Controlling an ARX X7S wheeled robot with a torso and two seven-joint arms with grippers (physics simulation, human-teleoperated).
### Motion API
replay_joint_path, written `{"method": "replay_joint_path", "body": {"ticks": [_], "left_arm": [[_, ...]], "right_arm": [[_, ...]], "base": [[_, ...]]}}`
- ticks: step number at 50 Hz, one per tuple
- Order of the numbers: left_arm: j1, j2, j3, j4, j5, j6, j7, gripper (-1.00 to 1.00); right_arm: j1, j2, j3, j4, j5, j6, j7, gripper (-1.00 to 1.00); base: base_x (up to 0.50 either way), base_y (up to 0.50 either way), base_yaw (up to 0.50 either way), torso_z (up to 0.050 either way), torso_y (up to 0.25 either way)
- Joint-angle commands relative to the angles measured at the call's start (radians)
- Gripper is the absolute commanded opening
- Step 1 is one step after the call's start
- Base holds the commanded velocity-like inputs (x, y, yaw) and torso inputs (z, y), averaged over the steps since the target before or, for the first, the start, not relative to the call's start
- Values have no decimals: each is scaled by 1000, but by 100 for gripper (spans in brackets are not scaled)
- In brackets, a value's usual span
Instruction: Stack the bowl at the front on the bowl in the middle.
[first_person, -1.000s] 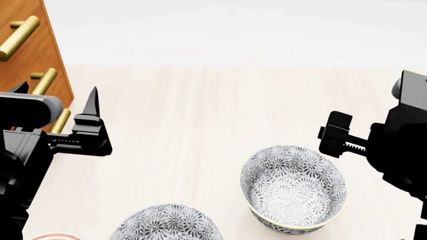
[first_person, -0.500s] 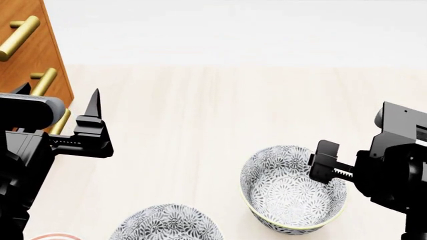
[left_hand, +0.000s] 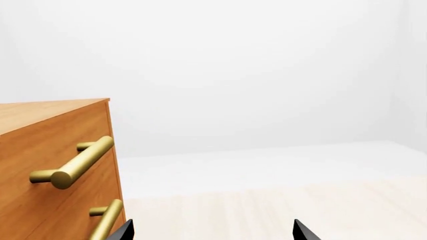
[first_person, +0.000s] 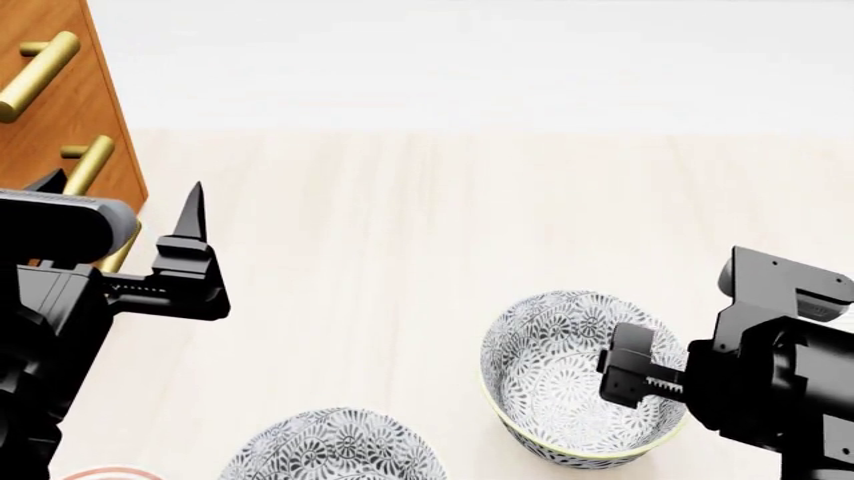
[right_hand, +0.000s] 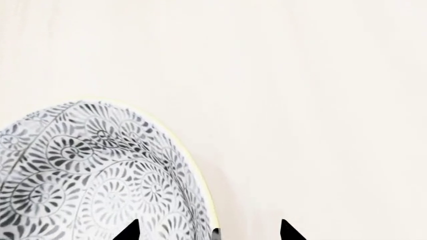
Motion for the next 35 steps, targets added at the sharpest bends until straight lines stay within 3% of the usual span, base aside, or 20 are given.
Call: {"method": "replay_joint_path", "body": {"ticks": [1, 9, 10, 24, 28, 35], "left_arm": [[0, -5, 5, -7, -5, 5, -3, 100], [1, -9, 9, -7, -8, 7, -7, 100], [1, -9, 9, -7, -8, 6, -7, 100], [5, -14, 16, -12, -12, 12, -12, 100], [0, -14, 11, -10, -19, 6, -14, 100], [-5, -14, 8, -8, -27, 1, -18, 100]], "right_arm": [[6, -10, -36, 71, -16, -32, -31, 100], [-7, -11, -38, 43, -15, -21, -25, 100], [-11, -10, -34, 32, -14, -18, -18, -100], [-21, -7, -43, 4, -11, -5, -24, -100], [-39, 0, 36, -122, 39, 60, 15, -100], [-14, 15, 86, -474, 105, 318, 88, -100]], "base": [[0, 0, 0, 0, 0], [0, 0, 0, 0, 0], [0, 0, 0, 0, 0], [0, 0, 0, 0, 0], [0, 0, 0, 0, 0], [0, 0, 0, 0, 0]]}}
